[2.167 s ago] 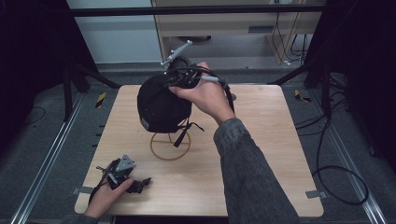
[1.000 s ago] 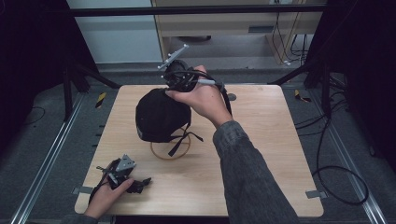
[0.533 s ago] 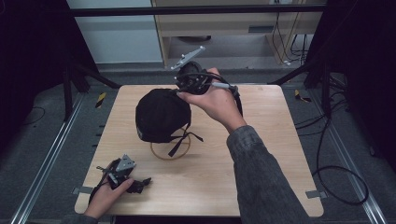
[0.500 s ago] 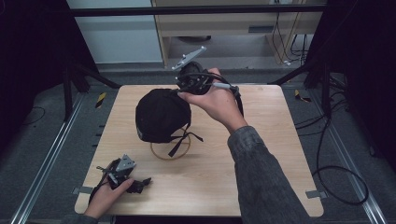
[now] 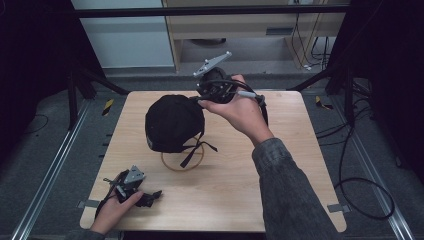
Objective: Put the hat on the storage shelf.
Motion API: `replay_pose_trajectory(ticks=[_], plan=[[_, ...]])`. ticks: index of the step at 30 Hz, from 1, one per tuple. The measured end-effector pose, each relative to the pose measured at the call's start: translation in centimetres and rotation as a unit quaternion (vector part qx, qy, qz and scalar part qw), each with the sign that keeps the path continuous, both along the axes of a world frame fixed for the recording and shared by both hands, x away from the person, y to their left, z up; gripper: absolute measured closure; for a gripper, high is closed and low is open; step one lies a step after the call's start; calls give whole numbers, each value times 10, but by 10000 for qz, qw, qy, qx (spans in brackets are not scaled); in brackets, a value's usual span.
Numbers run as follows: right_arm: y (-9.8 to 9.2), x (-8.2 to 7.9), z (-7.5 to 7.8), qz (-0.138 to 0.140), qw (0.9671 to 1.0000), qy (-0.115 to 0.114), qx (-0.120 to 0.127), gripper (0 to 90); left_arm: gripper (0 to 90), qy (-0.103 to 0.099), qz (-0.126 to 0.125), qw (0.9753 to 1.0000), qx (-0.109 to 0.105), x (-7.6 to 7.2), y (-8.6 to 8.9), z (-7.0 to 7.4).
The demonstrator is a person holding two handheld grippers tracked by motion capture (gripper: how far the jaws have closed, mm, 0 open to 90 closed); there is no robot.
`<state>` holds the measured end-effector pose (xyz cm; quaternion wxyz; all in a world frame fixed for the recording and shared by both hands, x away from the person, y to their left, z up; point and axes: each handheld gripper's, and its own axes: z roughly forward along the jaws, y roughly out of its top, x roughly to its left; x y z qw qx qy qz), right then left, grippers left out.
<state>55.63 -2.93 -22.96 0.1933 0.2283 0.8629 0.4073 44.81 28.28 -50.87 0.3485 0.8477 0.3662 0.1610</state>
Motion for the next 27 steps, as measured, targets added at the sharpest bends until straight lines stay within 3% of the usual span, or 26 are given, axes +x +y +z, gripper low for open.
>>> replay_pose_trajectory(ticks=[5,11,20,27], plan=[[-2,-3,-1,-40,10000,-34,12,532,0,0,0,10000,1,0,0,0],[-8,-10,-4,-167,9998,-75,68,357,0,0,-1,10000,0,0,0,0],[-18,-19,-3,-374,9991,-115,182,170,0,-1,0,10000,1,0,0,0],[-33,-24,-3,-553,9978,-137,350,70,0,-1,2,10000,-3,0,0,0]])
